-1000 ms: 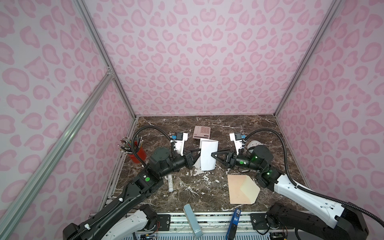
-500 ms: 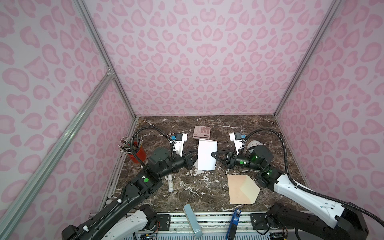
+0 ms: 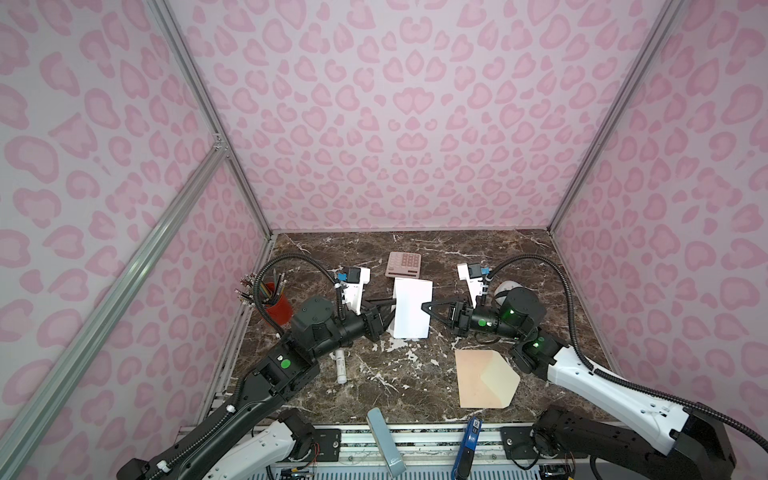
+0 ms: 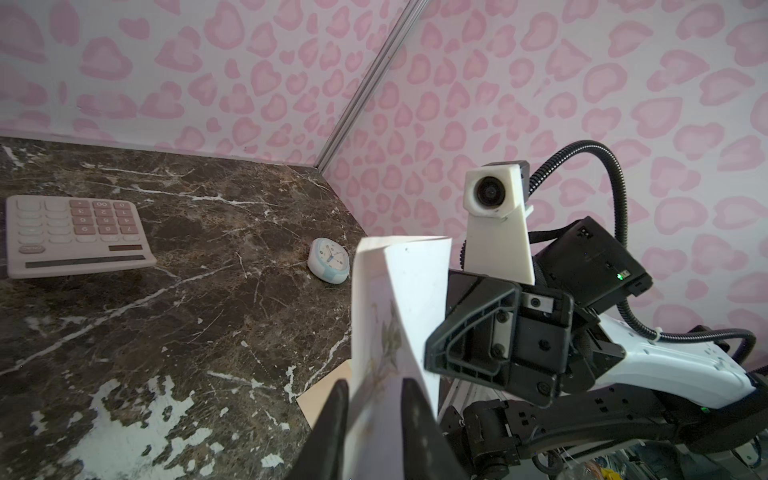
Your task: Place the letter into the envelope and seal it
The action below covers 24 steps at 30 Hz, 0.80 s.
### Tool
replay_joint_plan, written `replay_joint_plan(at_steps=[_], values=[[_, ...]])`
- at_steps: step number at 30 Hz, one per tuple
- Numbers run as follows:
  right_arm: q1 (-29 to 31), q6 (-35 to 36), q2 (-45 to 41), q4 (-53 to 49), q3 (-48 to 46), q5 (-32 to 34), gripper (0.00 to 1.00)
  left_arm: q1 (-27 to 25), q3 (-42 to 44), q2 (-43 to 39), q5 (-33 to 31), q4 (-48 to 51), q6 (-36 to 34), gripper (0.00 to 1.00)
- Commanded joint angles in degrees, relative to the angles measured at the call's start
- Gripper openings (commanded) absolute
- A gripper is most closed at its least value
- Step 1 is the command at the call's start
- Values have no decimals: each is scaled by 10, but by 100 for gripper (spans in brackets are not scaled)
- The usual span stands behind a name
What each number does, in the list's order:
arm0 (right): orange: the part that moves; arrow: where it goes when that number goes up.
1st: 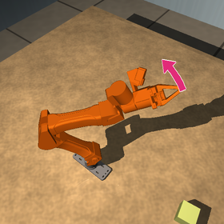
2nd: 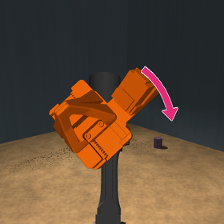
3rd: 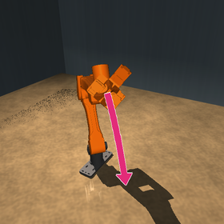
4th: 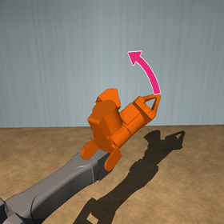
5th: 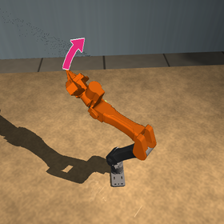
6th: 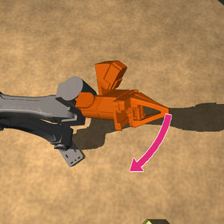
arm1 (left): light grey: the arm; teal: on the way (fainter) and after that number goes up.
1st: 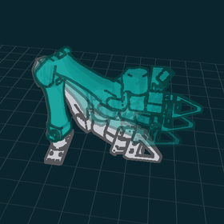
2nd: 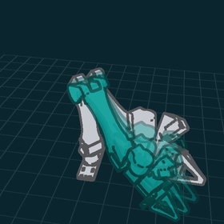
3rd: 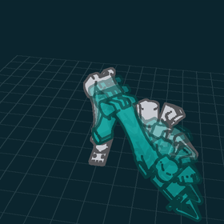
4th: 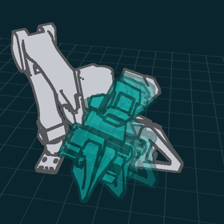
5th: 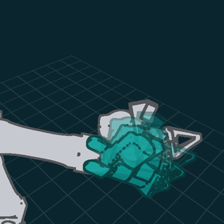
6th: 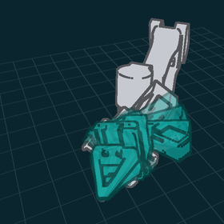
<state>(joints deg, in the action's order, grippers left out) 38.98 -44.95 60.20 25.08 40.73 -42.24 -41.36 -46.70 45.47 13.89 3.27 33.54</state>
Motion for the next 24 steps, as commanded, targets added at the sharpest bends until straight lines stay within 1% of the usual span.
replay_joint_plan(at_steps=[1, 2, 3, 4, 5, 7, 9, 12, 14, 16, 19, 24], values=[[0, 34, -4, -42, 14, 3, 1, 1, -25, -32, -53, 75, -62, 54], [0, 52, -7, -70, 21, 9, 1, 1, -33, -46, -73, 104, -79, 61], [0, 74, -10, -104, 29, 20, 1, 1, -40, -57, -91, 126, -92, 66], [1, 113, -14, -154, 41, 43, 1, 1, -46, -71, -112, 151, -106, 71], [3, 150, -14, -205, 56, 66, 0, 2, -50, -85, -128, 170, -123, 74], [5, 210, -10, -279, 76, 95, 0, 2, -50, -109, -134, 190, -156, 76], [9, 261, -3, -319, 89, 104, 0, 1, -44, -132, -121, 195, -189, 77], [26, 349, 11, -373, 108, 122, 0, 1, -33, -152, -79, 190, -238, 78], [49, 426, 21, -408, 123, 133, 0, 1, -29, -152, -54, 182, -260, 77], [65, 481, 28, -430, 135, 136, 0, 1, -28, -143, -25, 174, -277, 76], [82, 537, 37, -454, 150, 136, 0, -5, -25, -125, 6, 159, -298, 76], [106, 589, 38, -476, 162, 135, 0, -27, 1, -110, 46, 101, -318, 79]])
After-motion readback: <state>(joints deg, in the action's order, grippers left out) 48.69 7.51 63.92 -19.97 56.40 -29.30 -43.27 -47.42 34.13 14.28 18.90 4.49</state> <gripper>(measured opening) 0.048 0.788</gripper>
